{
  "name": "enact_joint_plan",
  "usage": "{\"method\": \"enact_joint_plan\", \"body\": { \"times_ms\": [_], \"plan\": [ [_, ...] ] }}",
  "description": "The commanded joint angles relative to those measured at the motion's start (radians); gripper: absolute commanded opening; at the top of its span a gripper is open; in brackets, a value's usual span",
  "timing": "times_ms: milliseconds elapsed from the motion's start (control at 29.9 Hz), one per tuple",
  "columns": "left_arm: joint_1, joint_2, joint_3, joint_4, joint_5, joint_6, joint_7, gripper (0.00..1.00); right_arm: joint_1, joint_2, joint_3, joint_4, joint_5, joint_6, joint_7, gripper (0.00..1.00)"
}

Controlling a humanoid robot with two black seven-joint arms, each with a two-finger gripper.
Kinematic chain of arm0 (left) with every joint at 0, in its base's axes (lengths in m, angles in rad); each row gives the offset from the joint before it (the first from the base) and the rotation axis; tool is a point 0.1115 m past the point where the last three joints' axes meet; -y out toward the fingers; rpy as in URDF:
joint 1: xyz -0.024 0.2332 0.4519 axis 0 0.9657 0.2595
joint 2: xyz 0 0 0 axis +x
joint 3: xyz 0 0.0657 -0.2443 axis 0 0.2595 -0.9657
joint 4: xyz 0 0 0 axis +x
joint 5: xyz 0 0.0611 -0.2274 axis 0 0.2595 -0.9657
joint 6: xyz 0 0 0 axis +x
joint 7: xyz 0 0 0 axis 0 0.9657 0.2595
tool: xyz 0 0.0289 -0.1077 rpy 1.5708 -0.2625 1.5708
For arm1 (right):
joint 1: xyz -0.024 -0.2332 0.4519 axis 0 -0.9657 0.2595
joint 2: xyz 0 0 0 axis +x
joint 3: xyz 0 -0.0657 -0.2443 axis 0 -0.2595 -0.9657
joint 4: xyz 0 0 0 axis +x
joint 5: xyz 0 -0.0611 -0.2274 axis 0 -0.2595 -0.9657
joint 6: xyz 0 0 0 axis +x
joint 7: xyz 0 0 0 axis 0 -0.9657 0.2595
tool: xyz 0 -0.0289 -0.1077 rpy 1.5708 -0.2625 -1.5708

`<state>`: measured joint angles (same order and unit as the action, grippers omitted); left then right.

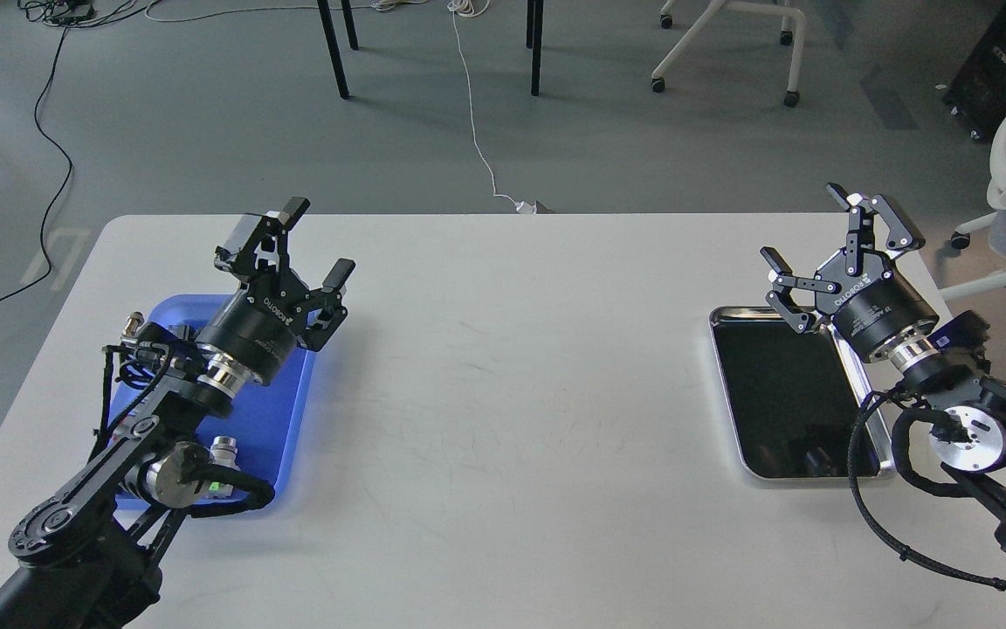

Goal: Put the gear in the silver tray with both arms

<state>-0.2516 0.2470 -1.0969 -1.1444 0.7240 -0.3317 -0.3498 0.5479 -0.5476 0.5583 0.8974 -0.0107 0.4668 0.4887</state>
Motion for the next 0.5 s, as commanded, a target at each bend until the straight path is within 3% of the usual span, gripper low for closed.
{"method": "enact_joint_plan", "body": {
  "times_ms": [0, 468],
  "plan": [
    [0.000, 0.000, 0.000, 0.000, 0.000, -0.001, -0.001, 0.98, 0.003, 0.000, 0.000, 0.000, 0.000, 0.000, 0.000, 0.99],
    [-0.021, 0.041, 0.011, 0.015, -0.001, -0.003, -0.014, 0.98, 0.009, 0.000, -0.001, -0.002, 0.000, 0.000, 0.000, 0.99]
  ]
}}
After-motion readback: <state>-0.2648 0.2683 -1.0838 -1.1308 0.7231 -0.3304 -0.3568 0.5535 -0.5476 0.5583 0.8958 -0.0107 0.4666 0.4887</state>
